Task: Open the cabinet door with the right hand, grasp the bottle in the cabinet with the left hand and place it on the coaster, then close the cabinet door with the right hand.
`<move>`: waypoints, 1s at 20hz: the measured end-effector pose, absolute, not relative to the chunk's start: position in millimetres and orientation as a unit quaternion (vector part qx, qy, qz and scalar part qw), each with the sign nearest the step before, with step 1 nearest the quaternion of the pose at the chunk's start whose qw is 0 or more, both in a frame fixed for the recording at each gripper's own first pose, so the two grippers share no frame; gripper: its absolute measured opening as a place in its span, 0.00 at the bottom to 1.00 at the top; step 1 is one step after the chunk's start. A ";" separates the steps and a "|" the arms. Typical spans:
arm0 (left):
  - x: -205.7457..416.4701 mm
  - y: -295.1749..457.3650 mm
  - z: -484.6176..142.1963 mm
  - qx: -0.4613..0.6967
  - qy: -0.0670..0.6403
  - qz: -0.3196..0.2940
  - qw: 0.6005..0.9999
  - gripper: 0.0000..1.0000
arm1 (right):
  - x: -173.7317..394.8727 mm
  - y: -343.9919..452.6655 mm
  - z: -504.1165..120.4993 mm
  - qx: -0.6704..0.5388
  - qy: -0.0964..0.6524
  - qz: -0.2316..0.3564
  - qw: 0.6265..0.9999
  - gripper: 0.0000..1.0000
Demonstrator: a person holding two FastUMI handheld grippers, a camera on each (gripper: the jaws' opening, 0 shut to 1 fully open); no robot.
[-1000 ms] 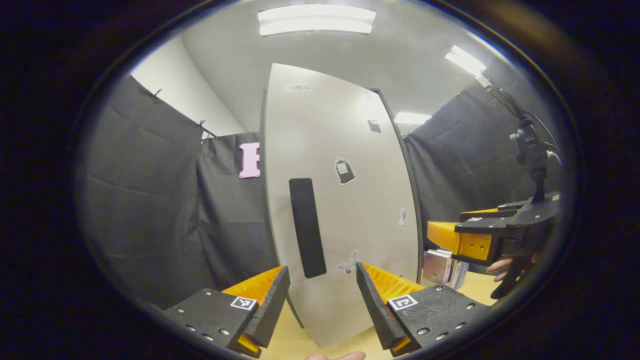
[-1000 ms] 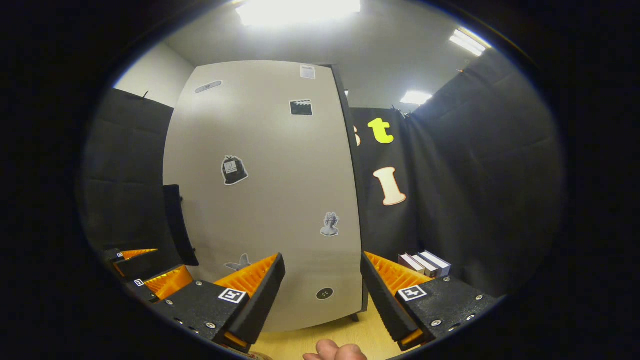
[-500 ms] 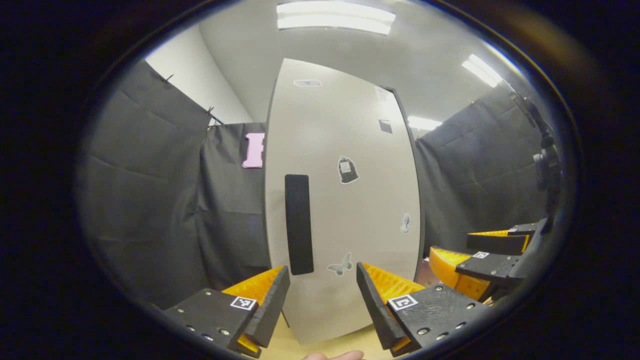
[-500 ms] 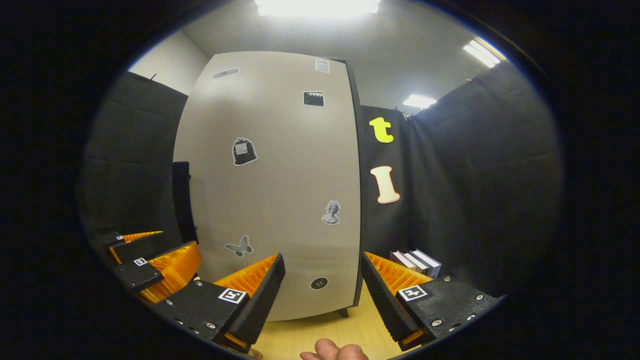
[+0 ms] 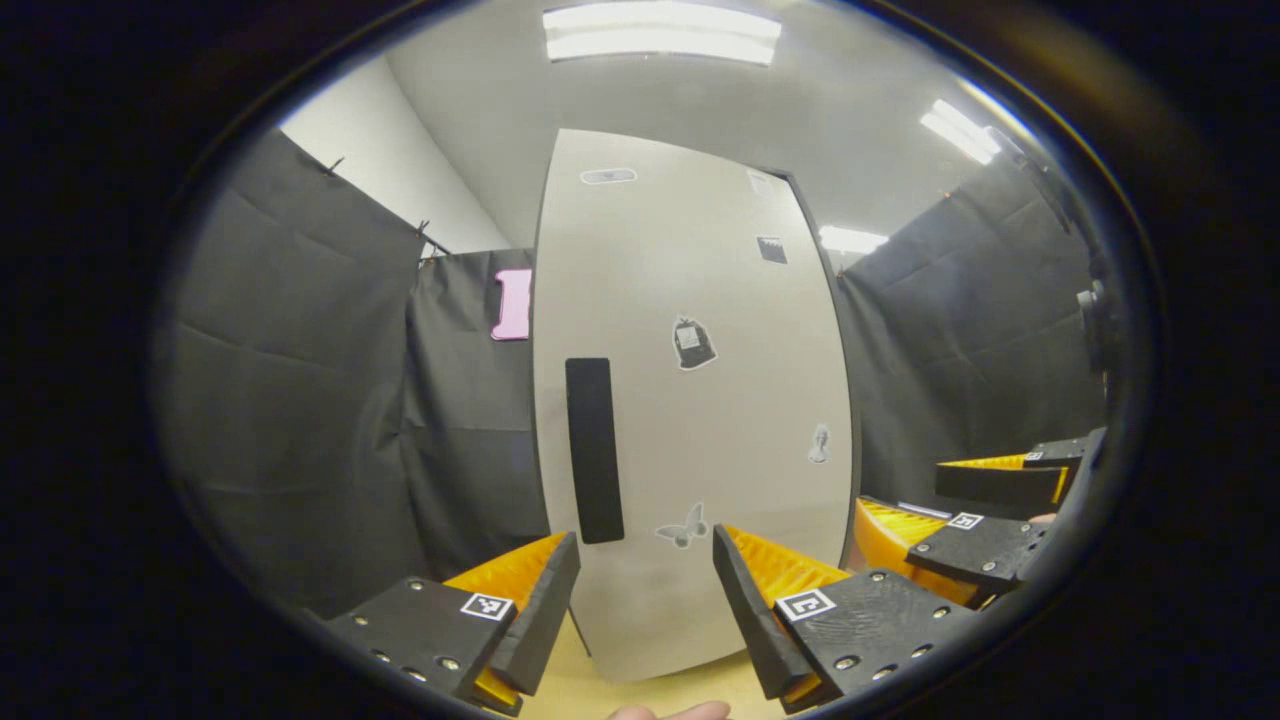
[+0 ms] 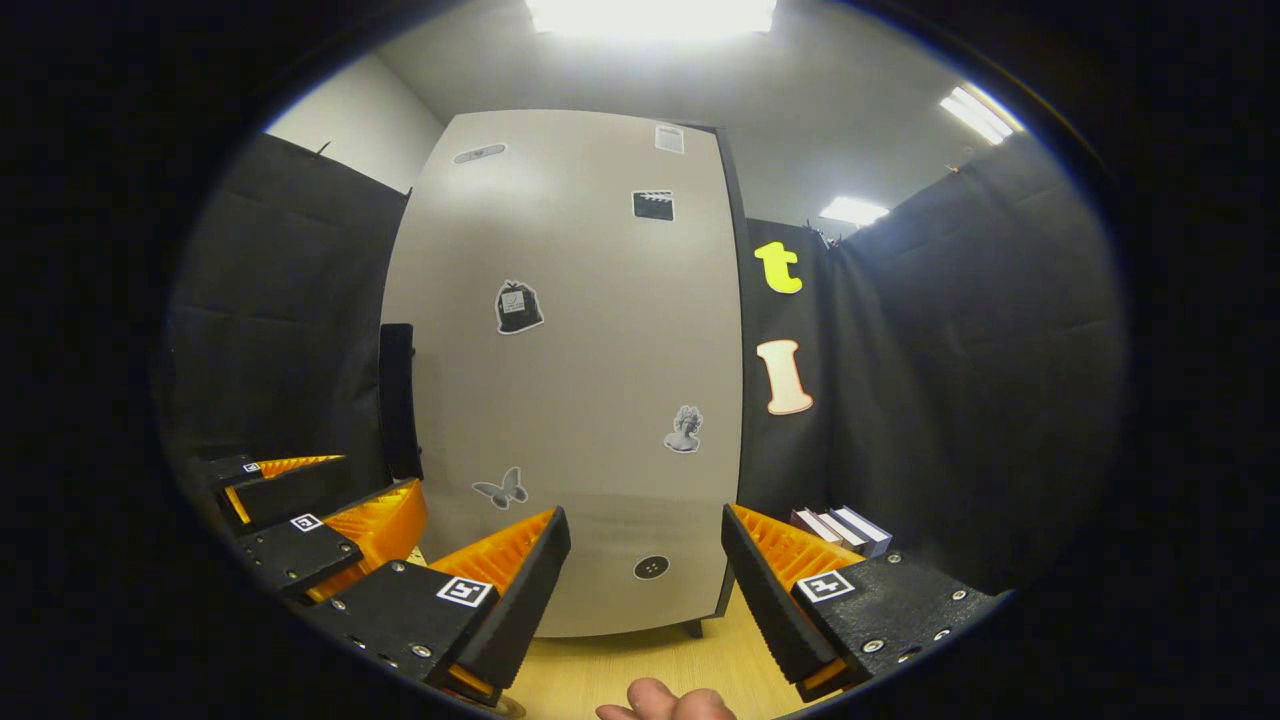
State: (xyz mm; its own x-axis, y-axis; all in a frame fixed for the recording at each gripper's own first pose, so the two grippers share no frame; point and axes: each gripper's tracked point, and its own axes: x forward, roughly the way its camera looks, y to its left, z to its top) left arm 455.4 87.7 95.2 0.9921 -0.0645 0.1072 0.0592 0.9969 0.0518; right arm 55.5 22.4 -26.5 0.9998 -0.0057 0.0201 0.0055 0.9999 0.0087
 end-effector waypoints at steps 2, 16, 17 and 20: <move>455.2 87.2 94.2 0.020 -0.052 -0.032 0.998 0.84 | 55.0 20.5 -28.8 0.004 -0.008 -0.007 1.000 0.94; 454.0 83.4 93.0 0.025 -0.050 -0.049 0.997 0.84 | 52.9 14.2 -23.4 0.011 -0.014 -0.009 1.000 0.94; 453.5 83.2 93.0 0.025 -0.050 -0.051 0.997 0.84 | 52.6 14.9 -23.4 0.010 -0.015 -0.009 1.000 0.94; 452.4 80.5 93.3 0.019 -0.049 -0.052 0.997 0.84 | 50.0 14.7 -22.6 0.011 -0.017 -0.010 1.000 0.94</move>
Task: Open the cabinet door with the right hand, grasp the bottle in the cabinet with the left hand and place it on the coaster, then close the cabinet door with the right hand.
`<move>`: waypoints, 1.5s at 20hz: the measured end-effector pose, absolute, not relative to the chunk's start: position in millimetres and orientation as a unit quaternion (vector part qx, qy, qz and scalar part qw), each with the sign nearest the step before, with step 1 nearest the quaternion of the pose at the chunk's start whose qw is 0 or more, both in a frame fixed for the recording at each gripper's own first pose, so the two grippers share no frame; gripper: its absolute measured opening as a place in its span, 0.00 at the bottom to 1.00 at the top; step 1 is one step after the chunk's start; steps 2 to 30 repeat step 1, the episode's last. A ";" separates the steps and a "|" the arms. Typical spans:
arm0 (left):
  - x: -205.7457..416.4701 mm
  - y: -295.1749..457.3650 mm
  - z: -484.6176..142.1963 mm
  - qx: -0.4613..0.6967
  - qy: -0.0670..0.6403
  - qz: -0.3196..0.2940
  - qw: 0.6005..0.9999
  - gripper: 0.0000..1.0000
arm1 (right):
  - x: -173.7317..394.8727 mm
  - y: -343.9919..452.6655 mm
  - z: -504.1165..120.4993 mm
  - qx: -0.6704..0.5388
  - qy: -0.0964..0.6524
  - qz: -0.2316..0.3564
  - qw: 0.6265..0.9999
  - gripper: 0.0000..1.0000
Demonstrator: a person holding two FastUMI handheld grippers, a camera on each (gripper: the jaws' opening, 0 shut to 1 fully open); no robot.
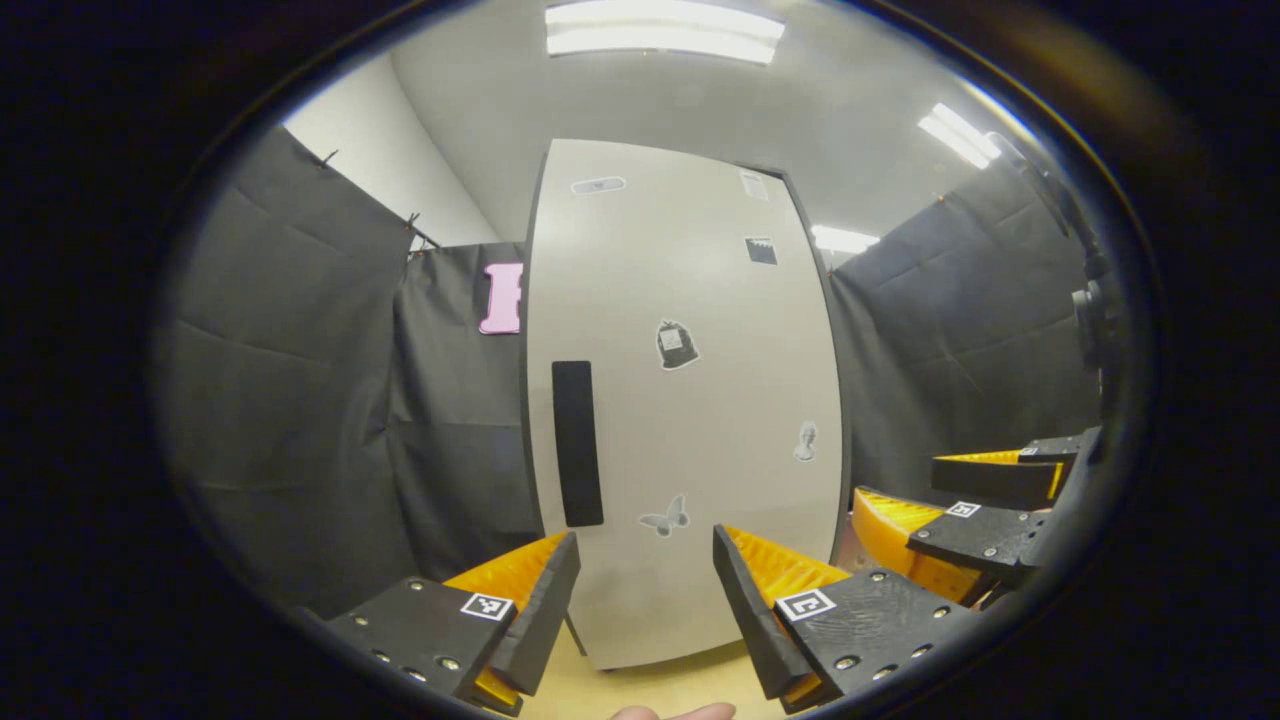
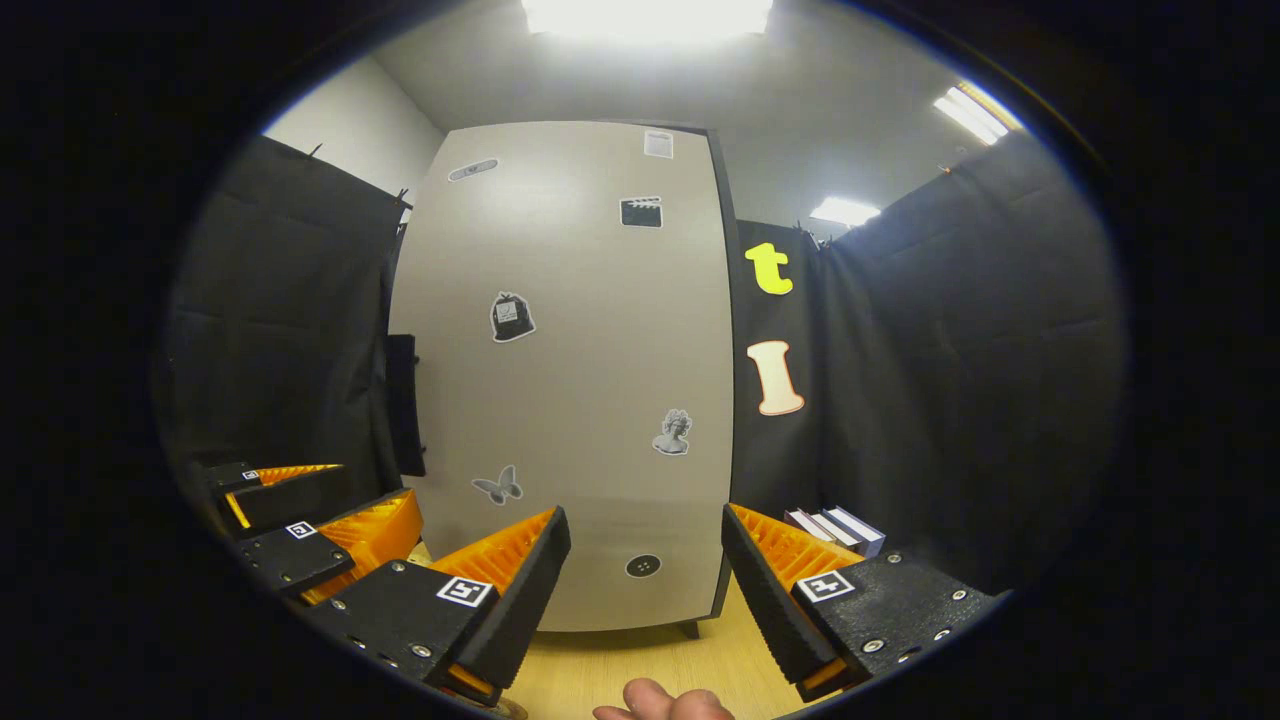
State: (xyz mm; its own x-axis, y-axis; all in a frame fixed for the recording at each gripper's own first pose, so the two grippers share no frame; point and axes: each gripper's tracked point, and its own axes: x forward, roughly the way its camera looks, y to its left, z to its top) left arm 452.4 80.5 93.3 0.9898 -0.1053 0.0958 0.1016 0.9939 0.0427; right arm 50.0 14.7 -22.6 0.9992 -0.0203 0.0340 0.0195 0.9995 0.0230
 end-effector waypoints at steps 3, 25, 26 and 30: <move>452.3 82.3 92.6 0.021 -0.048 -0.050 0.997 0.80 | 49.8 14.9 -22.6 0.012 -0.018 -0.009 1.000 0.94; 452.3 82.3 92.6 0.021 -0.048 -0.050 0.997 0.80 | 49.8 14.9 -22.6 0.012 -0.018 -0.009 1.000 0.94; 452.3 82.3 92.6 0.021 -0.048 -0.050 0.997 0.80 | 49.8 14.9 -22.6 0.012 -0.018 -0.009 1.000 0.94; 452.3 82.3 92.6 0.021 -0.048 -0.050 0.997 0.80 | 49.8 14.9 -22.6 0.012 -0.018 -0.009 1.000 0.94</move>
